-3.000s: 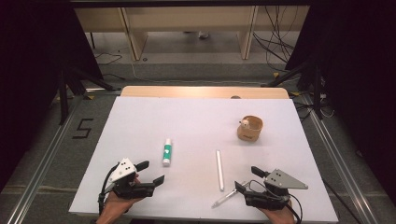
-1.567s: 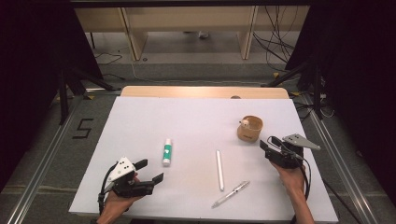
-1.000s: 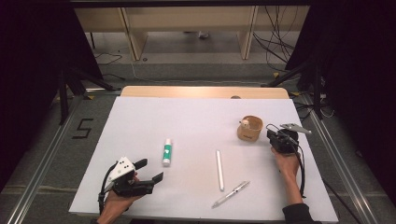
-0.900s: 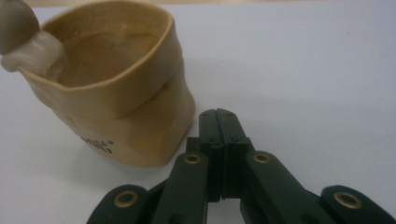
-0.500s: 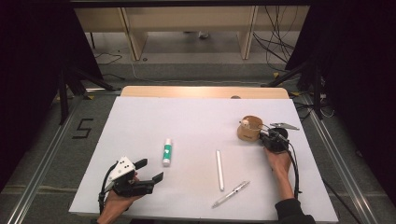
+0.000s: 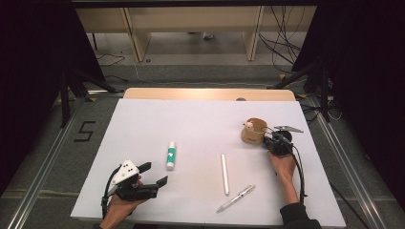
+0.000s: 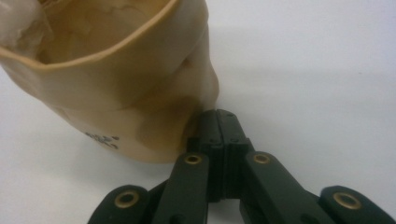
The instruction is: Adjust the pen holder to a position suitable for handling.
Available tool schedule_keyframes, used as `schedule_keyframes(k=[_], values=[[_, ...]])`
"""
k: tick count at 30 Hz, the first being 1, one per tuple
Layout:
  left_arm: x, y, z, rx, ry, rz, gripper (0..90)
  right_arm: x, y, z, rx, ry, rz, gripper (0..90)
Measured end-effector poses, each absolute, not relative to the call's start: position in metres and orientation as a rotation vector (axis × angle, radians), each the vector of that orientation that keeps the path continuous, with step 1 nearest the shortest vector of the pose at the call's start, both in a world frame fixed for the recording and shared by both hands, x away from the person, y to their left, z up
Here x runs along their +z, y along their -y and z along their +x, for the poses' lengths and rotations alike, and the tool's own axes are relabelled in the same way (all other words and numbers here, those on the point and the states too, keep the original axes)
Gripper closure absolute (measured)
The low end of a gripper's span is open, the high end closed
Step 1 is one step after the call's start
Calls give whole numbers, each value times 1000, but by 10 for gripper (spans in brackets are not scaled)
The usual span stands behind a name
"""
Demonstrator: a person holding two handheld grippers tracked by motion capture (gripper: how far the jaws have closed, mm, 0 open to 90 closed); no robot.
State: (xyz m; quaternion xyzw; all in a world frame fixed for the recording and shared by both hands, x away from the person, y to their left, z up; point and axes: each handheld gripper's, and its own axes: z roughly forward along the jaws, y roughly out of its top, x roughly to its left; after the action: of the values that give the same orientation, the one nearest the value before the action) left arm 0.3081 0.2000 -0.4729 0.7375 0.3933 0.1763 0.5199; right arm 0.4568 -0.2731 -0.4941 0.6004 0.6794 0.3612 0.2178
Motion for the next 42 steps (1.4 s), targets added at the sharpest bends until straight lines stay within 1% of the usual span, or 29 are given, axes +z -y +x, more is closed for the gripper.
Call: schedule_keyframes(k=[19,32,42], values=[[-472,-200,308,424,-943,1767,160,-489,216,481,912,-2036,1522,900],[-472,-201,308,422,-936,1770,160,-488,168,488,904,-2126,1427,900],[-472,-201,308,421,-932,1766,160,-487,142,495,887,-2157,1384,900]])
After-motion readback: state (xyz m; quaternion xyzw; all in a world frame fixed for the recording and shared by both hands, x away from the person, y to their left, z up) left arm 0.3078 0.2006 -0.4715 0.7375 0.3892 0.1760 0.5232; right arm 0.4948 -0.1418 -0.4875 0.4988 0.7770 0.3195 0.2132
